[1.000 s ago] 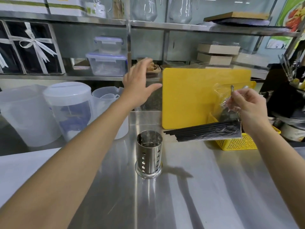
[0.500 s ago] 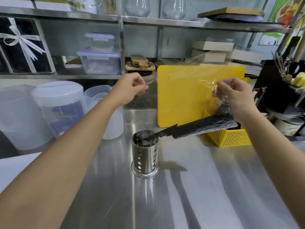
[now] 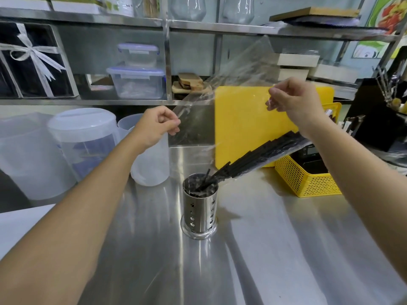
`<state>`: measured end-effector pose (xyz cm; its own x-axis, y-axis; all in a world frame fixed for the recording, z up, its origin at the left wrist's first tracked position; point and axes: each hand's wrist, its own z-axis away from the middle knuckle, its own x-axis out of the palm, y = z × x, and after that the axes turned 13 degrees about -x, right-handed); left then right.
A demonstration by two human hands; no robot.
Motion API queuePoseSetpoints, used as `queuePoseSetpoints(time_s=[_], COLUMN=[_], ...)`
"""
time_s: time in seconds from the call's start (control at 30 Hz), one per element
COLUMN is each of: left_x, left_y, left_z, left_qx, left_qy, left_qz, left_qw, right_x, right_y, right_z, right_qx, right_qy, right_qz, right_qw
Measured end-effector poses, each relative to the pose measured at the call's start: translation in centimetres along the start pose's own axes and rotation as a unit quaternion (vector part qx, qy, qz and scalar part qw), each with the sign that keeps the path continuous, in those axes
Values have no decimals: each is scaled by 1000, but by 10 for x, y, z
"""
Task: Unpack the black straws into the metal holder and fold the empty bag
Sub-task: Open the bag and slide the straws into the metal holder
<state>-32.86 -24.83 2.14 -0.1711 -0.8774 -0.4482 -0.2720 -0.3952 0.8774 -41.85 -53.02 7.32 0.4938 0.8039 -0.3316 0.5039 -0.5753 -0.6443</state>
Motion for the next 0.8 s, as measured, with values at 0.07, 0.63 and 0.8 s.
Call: queuePoseSetpoints(time_s=[0.07,0.63,0.8], left_x=[-2,-15,-13], left_y=[-11,-64,-77], left_z=[0,17,16], left_qx=[-8,-76,-84], left_qy=[4,35,56], left_qz=[20,71,104], left_qw=[1000,994,989], right_x=[10,69,70], right_y=[-5,-29,-30], right_z=[-8,-31,-31], right_qx=[-13,-108,-131], right_qy=[-19,-108,-111], right_qz=[17,136,178], right_qw=[1000,979,969])
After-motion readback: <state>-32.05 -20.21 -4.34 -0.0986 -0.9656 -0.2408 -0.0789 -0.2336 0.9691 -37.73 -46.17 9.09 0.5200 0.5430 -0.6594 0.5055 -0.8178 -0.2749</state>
